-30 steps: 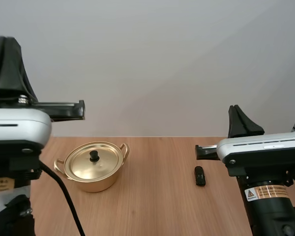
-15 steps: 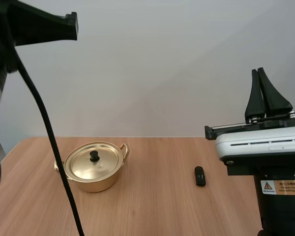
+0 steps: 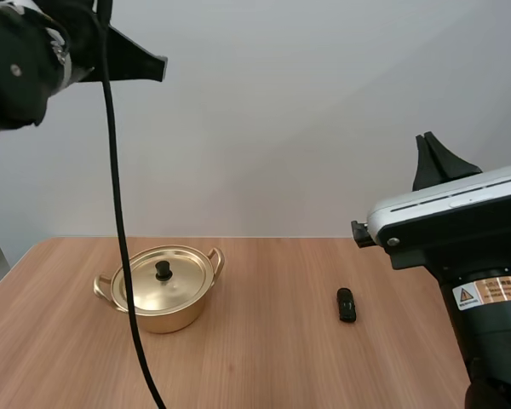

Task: Open the pot, put the car inside, and close it

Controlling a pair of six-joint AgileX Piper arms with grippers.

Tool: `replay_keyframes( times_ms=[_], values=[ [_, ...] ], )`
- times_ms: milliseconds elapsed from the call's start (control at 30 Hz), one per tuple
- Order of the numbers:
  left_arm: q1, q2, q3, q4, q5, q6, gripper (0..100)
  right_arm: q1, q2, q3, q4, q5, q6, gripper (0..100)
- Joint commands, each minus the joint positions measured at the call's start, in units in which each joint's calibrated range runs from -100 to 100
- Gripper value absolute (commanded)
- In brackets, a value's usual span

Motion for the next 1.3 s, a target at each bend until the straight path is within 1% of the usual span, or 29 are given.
replay_keyframes(
  times_ms=[0,67,233,467,533,567,633,733,800,833,967,1133,1267],
  values=[
    [0.04,15.1,-0.5,0.0,54.1,0.9,0,0.0,0.0,-0.7,-0.1,36.0,-0.7,0],
    [0.04,18.7,-0.5,0.0,56.7,1.8,0,0.0,0.0,-1.5,-0.1,38.0,-0.7,0],
    [0.04,24.3,-0.5,0.0,57.0,1.8,0,0.0,0.0,-1.5,-0.4,38.7,-0.7,0],
    [0.04,25.2,-0.5,0.3,56.6,1.9,1,0.4,0.0,-1.5,-0.4,38.3,-0.7,0],
    [0.04,25.6,-0.5,0.3,58.5,2.5,9,0.4,0.0,-1.5,-0.4,38.3,-0.7,0],
    [0.04,25.9,-0.5,0.3,59.8,2.6,17,0.4,0.0,-1.5,-0.4,38.3,-0.7,0],
    [0.04,26.9,-0.5,0.3,62.3,2.6,37,0.4,0.0,-1.5,-0.4,38.3,-0.7,0],
    [0.04,28.7,-0.5,0.2,67.1,2.6,75,0.5,0.0,-1.5,-0.4,38.5,-0.8,0],
    [0.04,30.3,-0.5,0.2,70.6,2.6,91,0.5,0.0,-1.5,-0.4,38.8,-0.8,0],
    [0.04,31.1,-0.5,0.2,71.7,2.8,95,0.5,0.0,-1.5,-0.4,38.8,-0.8,0],
    [0.04,32.7,-0.5,0.1,71.7,3.5,95,0.7,0.0,-1.5,-0.4,38.8,-0.8,0],
    [0.04,33.7,-0.5,-0.2,66.5,4.4,94,0.8,0.0,-1.5,-0.4,38.8,-0.9,0],
    [0.04,36.4,-0.5,-1.3,64.8,5.7,94,0.8,0.0,-1.5,-0.4,39.1,-0.9,0]
  ],
)
